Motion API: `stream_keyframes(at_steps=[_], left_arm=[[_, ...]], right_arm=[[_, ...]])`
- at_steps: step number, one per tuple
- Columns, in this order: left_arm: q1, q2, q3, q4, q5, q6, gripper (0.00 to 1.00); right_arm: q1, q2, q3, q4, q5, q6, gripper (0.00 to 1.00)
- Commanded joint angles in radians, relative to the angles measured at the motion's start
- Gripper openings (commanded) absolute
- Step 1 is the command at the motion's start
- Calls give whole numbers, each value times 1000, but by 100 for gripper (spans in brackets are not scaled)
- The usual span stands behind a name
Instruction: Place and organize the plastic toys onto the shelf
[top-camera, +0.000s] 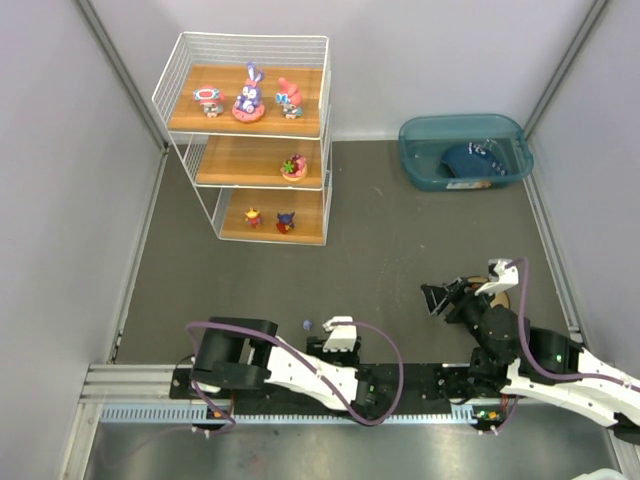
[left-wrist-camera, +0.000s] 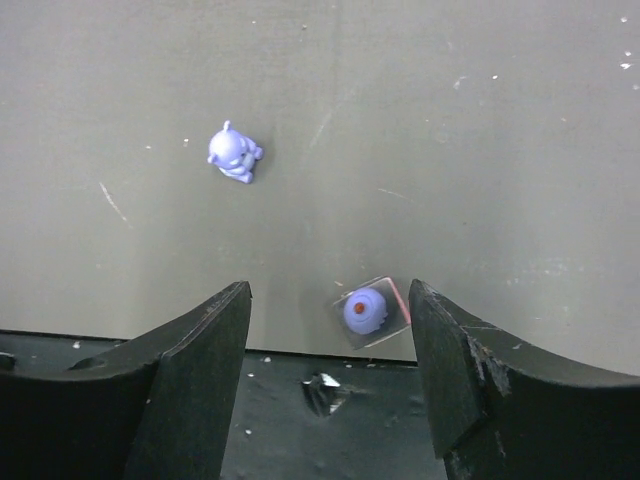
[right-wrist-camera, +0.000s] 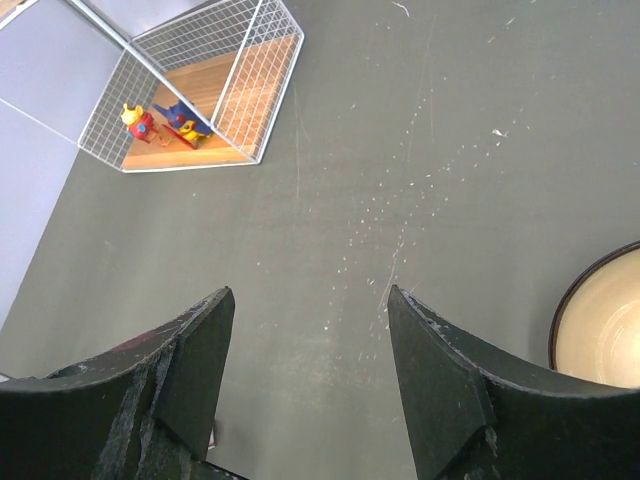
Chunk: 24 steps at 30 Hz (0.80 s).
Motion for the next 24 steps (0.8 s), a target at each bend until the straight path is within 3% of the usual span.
stream_keyframes(at_steps=[1,14,24], left_arm=[[6,-29,-4,74,-50,-676,69],[6,-39,-90,264,-3,-675,65],[3,-44,-103,306,16,-670,48]], right_arm=[[-8,-11,14,2,18,-30,64],[-6,-14,16,-12,13,-19,64],[-8,-11,14,-18,13,-13,64]])
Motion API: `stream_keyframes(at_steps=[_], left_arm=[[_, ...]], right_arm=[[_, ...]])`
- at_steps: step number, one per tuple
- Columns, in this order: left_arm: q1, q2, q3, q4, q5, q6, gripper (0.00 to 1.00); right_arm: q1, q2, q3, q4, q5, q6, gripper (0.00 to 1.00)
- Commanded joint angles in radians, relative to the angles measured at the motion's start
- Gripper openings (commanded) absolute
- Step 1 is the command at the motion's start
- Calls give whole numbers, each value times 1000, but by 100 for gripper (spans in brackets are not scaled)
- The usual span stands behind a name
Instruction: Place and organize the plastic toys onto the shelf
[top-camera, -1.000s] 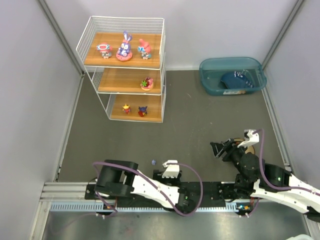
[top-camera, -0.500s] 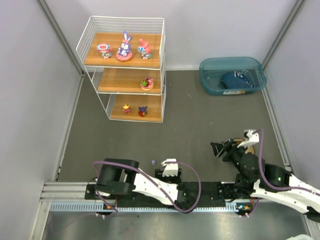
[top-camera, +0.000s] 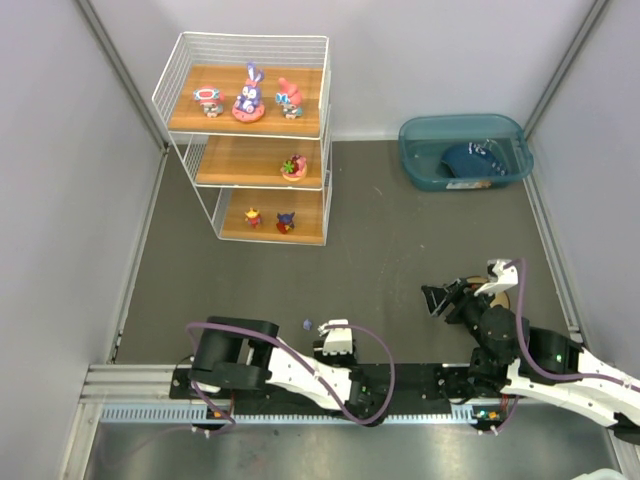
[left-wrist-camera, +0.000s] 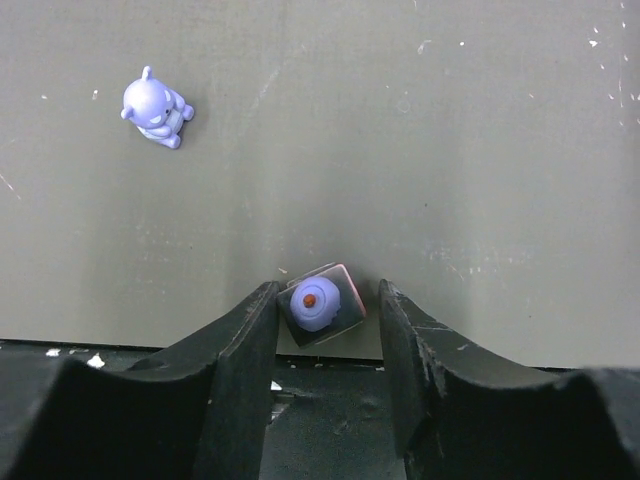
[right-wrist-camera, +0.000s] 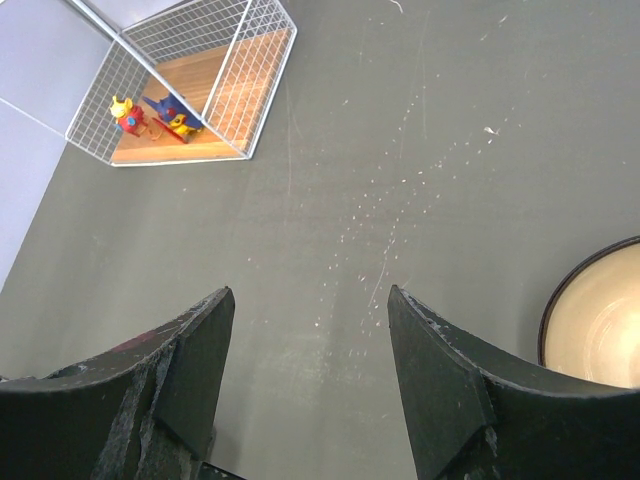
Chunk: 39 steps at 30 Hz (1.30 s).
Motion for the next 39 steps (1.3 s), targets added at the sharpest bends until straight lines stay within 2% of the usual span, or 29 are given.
stream_keyframes(at_steps=[1,7,16,22,27,28,30,31,32,33,34,35,36,37,39], left_arm=[[-1,-38,-9,45,19,-666,45],[-8,-57,-15,45,16,-652,33],[-17,-107,-75,19,-16,-639,0],[-17,-162,-137,32,-145,-521,0],[-15,-248,-209,135,-278,-255,0],[-15,-294,-258,170,-287,-181,0],[-12,-377,-362,342,-297,-85,0],[-8,-408,-399,415,-292,66,0],[-3,-438,-436,600,-286,148,0],[5,-489,-510,694,-277,237,0],[21,-512,-544,820,-242,445,0],[37,-531,-577,1043,-217,552,0],[54,-552,-634,1163,-177,657,0],[92,-557,-651,1237,-113,816,0],[121,-546,-661,1373,-47,941,0]], right_arm=[[-8,-10,14,0,13,1,64],[-8,-7,9,0,14,6,64],[-8,8,5,-2,19,21,64],[-8,26,5,0,20,30,64],[-8,37,6,1,25,30,65],[-8,40,5,1,25,32,65],[-6,43,5,3,23,36,65],[-8,46,3,3,25,40,65],[-8,48,3,3,25,41,65],[-8,53,3,3,25,40,65],[-8,54,2,3,23,40,65],[-10,56,2,3,26,40,65],[-8,57,2,3,25,41,65],[-6,59,2,3,25,44,65],[-6,60,3,4,28,44,65]])
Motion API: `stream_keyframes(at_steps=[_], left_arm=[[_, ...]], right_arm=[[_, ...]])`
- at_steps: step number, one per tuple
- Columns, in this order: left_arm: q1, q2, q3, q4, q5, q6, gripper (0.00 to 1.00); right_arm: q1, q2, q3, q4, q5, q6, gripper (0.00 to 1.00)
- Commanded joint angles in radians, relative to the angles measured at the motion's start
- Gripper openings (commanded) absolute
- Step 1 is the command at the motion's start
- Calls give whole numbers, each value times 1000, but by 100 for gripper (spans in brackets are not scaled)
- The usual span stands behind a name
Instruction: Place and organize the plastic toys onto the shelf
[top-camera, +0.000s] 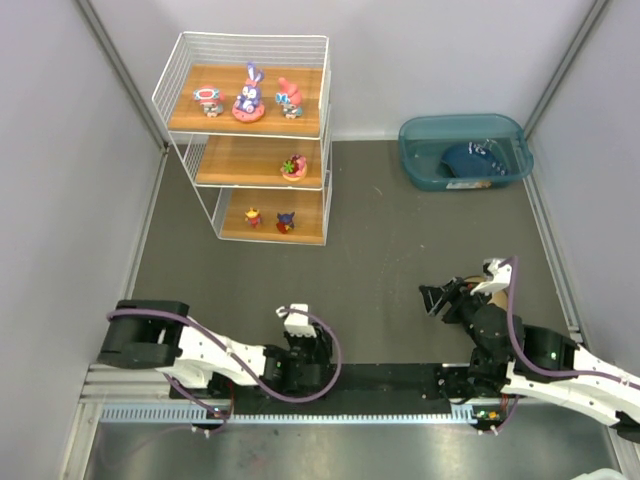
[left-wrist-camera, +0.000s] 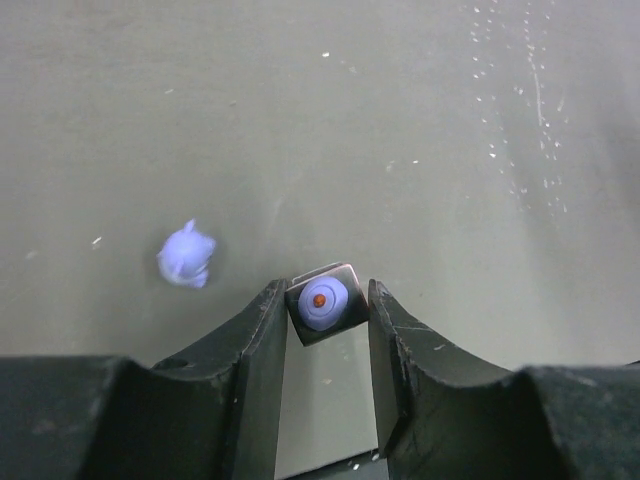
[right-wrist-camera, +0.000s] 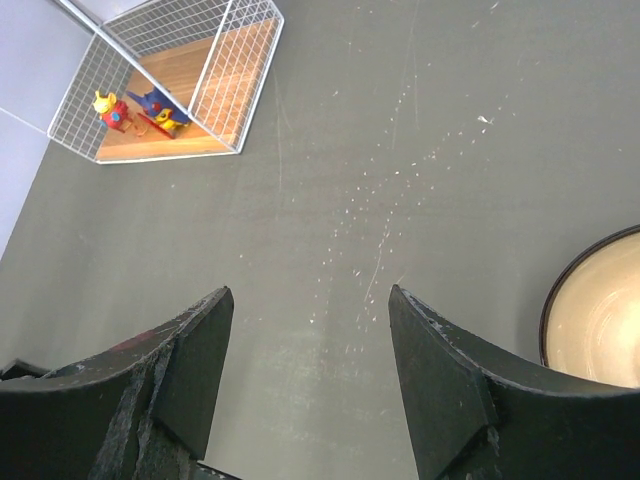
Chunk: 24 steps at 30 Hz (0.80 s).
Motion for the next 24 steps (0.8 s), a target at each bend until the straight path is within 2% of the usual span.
stream_keyframes(at_steps=[1,7,12,19,21,24], left_arm=[[81,-9,-29,549,152,572,0],[151,81,28,696,385,871,0],[201,147,33,769,555,994,1],[240,196,34,782,624,1084,25],[246,201,28,801,635,1087,34],[247,210,25,815,646,1091,42]], right_arm=[[-8,13,2,6,20,9,65],[-6,16,-6,4,26,17,65],[-6,17,-7,7,30,17,65],[-8,17,-9,6,36,16,65],[-6,20,-9,6,37,13,67],[-8,23,-9,9,39,14,70]])
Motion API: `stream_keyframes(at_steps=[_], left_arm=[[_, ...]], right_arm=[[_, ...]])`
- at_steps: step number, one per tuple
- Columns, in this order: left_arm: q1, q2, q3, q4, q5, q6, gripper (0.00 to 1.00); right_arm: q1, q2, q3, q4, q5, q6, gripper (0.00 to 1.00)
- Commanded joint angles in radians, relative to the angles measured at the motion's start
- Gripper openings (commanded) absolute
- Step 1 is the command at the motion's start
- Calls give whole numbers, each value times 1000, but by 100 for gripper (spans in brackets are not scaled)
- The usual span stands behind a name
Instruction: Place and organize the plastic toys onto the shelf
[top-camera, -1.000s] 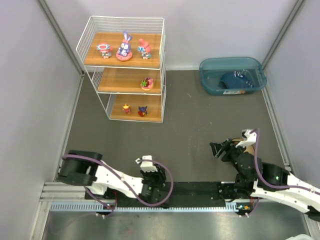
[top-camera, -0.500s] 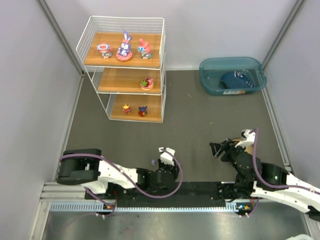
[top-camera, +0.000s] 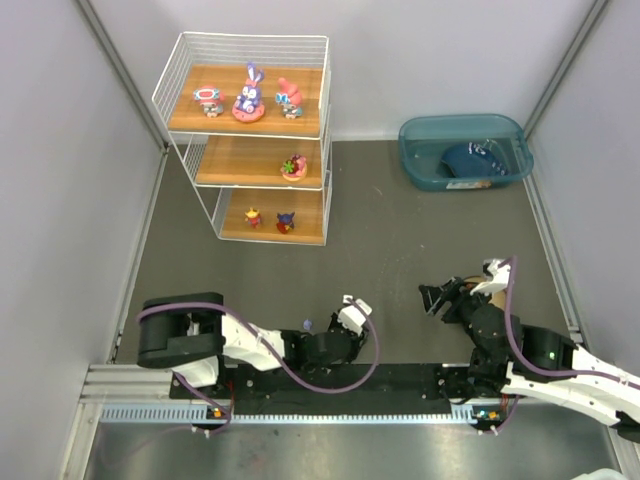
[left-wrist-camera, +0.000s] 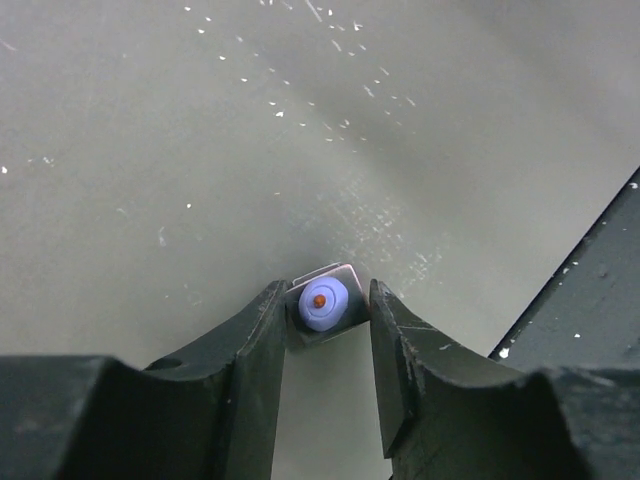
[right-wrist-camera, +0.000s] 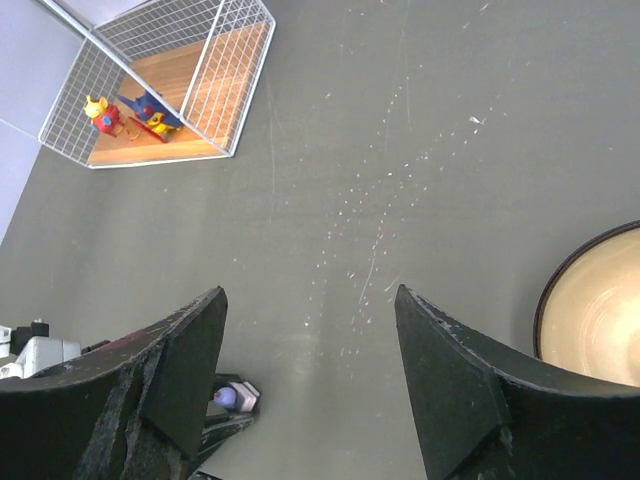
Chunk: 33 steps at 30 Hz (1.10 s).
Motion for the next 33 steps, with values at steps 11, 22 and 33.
stream_keyframes(at_steps=[11,22,33], left_arm=[[4,35,28,60,16,-25,84],[-66,125,352,-549,-269,-479,80],[-124,153,424,-821,-358,-801,69]], right_arm=[[-8,22,-6,10,26,8,78],[-8,29,-5,15,38,7,78],[-8,31,-5,18,44,5,78]])
